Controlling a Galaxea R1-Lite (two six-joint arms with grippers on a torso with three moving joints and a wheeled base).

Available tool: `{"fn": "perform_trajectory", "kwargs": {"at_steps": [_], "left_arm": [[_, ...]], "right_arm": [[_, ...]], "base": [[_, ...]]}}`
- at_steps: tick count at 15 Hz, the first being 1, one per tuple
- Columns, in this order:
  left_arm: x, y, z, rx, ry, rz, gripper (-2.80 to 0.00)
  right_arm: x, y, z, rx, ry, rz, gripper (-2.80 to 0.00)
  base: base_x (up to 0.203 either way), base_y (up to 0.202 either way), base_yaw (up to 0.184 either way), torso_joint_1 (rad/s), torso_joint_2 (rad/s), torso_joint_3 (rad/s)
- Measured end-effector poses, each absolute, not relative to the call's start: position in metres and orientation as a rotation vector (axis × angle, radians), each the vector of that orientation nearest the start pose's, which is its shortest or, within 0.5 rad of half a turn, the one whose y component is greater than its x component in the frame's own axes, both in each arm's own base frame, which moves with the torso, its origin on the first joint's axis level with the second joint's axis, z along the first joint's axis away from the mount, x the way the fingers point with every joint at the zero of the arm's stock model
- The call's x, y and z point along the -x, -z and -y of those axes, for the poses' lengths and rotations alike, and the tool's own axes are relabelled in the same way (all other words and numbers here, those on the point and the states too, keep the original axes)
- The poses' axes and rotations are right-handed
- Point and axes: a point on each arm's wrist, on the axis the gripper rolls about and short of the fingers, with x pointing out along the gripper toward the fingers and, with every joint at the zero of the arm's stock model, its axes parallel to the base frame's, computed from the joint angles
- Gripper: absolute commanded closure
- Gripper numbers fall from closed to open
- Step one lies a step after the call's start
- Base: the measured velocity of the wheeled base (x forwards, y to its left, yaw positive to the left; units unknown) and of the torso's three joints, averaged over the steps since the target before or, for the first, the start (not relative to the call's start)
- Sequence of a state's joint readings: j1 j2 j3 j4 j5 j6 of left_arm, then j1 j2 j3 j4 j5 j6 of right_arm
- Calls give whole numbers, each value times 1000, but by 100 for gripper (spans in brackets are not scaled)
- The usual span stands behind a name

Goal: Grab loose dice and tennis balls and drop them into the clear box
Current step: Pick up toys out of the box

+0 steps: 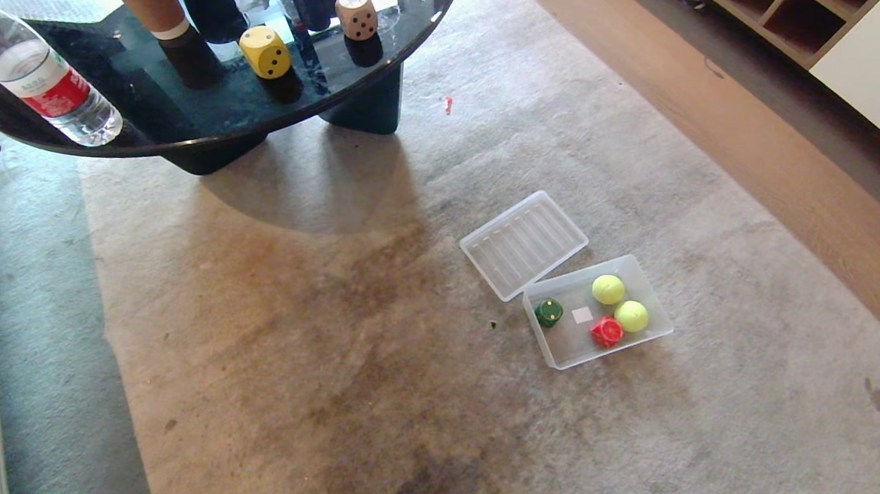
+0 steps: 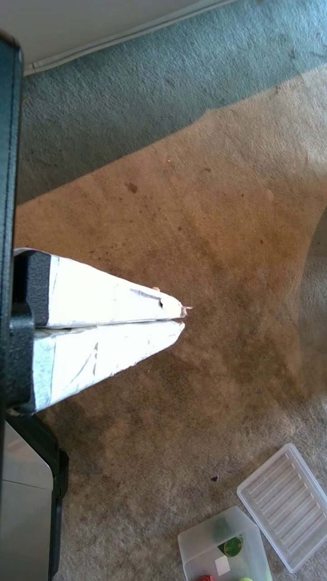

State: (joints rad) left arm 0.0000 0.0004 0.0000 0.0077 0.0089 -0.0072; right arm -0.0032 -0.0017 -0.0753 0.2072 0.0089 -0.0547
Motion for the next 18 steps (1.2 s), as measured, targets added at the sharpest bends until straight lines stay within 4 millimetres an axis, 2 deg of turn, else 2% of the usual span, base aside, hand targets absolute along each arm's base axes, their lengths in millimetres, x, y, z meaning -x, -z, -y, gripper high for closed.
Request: {"fn": "perform_trajectory", "kwargs": {"at_steps": [18], "left_arm": [[23, -75, 0, 7, -9, -8, 0]], "right_arm": [[30, -75, 0, 54, -9, -130, 0]], "base": [[0, 0, 0, 0, 0, 0]]}}
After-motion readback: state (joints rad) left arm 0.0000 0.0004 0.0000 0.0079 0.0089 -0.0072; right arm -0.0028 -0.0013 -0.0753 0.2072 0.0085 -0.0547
